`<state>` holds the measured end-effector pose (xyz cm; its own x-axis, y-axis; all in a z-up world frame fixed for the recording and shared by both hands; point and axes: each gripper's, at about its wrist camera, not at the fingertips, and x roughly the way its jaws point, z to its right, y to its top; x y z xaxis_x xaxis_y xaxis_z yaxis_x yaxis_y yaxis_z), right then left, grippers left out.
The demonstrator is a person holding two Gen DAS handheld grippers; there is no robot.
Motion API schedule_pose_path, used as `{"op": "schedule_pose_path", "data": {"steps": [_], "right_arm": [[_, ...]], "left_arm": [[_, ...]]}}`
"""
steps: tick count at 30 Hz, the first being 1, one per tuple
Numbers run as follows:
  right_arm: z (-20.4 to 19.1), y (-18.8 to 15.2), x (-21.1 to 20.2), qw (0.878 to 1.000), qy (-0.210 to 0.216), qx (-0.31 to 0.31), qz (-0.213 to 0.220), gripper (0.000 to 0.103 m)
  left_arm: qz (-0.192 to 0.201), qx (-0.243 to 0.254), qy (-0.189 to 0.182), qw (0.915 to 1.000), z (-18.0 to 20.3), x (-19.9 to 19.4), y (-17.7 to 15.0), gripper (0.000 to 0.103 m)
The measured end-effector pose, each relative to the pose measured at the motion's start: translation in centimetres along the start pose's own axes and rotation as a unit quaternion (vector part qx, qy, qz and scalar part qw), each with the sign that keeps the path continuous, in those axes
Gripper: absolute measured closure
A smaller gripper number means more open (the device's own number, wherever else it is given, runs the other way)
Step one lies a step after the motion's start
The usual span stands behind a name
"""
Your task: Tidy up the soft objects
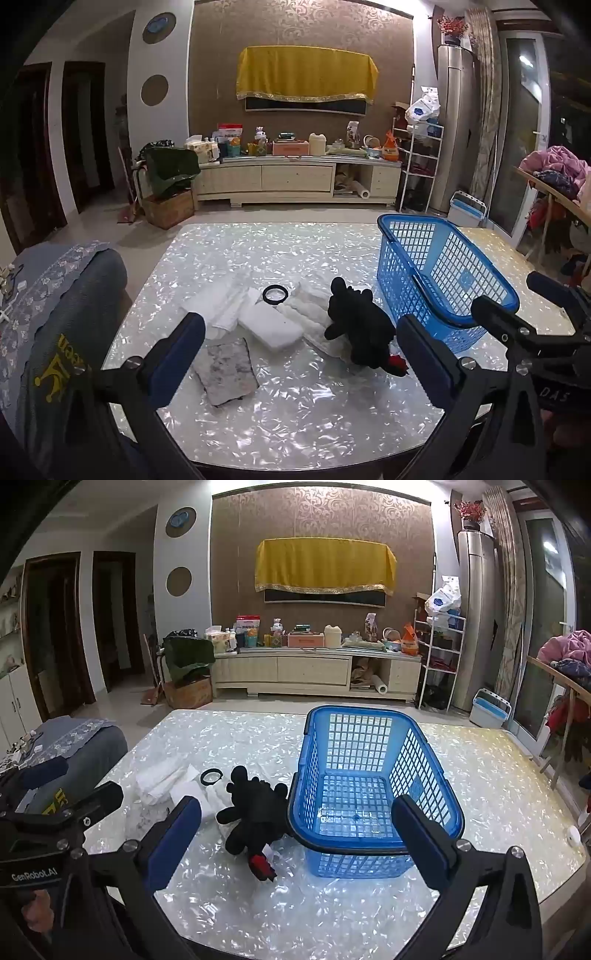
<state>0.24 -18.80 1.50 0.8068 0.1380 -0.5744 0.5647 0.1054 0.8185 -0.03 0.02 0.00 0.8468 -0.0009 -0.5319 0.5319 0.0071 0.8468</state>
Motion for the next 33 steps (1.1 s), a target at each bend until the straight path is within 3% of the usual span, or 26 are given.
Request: {"op": "schedule_pose_path", "data": {"steps": [8,12,33], "right_arm": [[0.0,-0.1,-0.1,1.0,0.0,0.001,0.0,0.0],[0.0,-0.2,-0.6,1.0,0.003,0.005,0.007,0.0],[-0.6,-0.2,-0.6,1.0,0.002,0.002,0.001,0.0]], "left_arm": [[0.004,0.01,0.004,0.9999,1.4,-0.8,-0.1,0.0],[0.0,-0.004,-0.01,0.9999,0.1,-0.6,0.1,0.0],[-0.002,-0.003,-0.007,1.0,0.2,-1.6,0.2,0.0]]}}
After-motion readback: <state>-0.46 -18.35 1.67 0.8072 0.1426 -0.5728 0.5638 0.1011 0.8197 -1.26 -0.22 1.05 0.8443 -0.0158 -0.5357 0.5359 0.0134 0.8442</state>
